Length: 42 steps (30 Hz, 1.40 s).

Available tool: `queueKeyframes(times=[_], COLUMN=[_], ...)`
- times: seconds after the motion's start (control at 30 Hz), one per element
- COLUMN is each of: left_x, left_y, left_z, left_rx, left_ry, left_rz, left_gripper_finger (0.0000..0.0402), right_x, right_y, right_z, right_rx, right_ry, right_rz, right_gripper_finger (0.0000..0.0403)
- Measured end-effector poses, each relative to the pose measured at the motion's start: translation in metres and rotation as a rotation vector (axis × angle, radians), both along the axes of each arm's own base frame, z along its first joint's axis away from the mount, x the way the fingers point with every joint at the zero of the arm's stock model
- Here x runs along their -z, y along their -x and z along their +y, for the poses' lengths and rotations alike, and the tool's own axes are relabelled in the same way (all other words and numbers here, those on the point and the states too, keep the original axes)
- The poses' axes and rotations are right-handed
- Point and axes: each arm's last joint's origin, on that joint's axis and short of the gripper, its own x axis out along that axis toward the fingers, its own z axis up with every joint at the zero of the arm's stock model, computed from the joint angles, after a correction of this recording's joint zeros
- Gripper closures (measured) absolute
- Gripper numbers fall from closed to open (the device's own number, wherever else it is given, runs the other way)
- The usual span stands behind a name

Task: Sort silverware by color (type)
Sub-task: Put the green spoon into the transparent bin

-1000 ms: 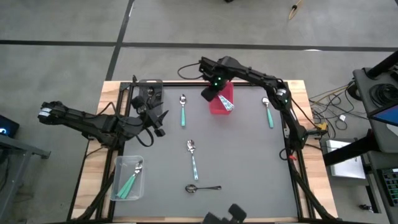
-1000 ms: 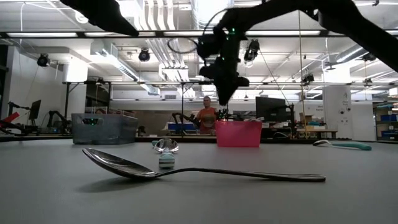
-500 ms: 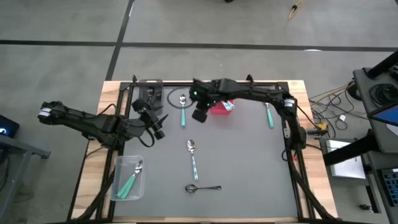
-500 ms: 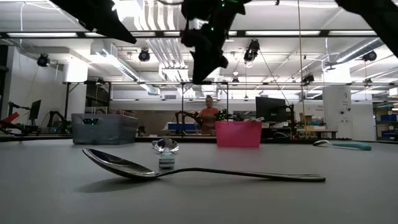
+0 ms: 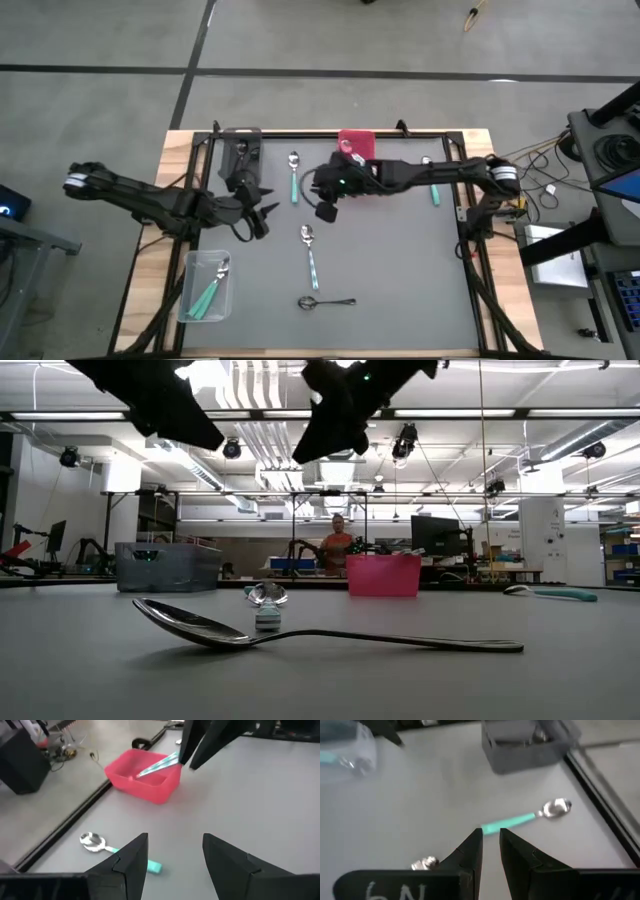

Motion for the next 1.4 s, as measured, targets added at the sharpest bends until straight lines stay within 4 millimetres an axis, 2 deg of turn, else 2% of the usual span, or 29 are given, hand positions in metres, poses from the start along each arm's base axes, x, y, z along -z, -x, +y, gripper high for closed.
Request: queueKeyframes(times=[0.2, 0.43, 0.53, 0.73, 1.03, 1.3, 1.4], left_x=[0.014, 0.022, 0.024, 0.028, 0.042, 0.054, 0.055], left_y=[-0.015, -0.036, -0.043, -0.049, -0.063, -0.085, -0.094], left_z=[-0.003, -0.006, -0.002, 0.021, 0.059, 0.078, 0.086], left_rx=[-0.028, -0.056, -0.076, -0.186, -0.214, -0.22, -0.244], left_ry=[0.031, 0.072, 0.078, 0.135, 0.252, 0.292, 0.28], left_rz=[0.039, -0.029, -0.053, -0.079, -0.09, -0.043, 0.06], left_gripper_finger=[0.0231, 0.0231, 0.0231, 0.0231, 0.0233, 0.0233, 0.0233], right_x=[0.009, 0.02, 0.019, 0.009, -0.001, 0.002, 0.002], right_y=[0.026, 0.053, 0.061, 0.08, 0.105, 0.109, 0.109], right_z=[0.011, 0.013, 0.014, 0.016, 0.017, 0.018, 0.018], right_rx=[-0.047, -0.09, -0.118, -0.127, -0.127, -0.133, -0.139], right_ry=[0.056, 0.114, 0.145, 0.165, 0.178, 0.188, 0.196], right_rz=[-0.111, -0.115, -0.13, -0.163, -0.211, -0.201, -0.197], right_gripper_finger=[0.0355, 0.0359, 0.036, 0.0359, 0.036, 0.036, 0.036])
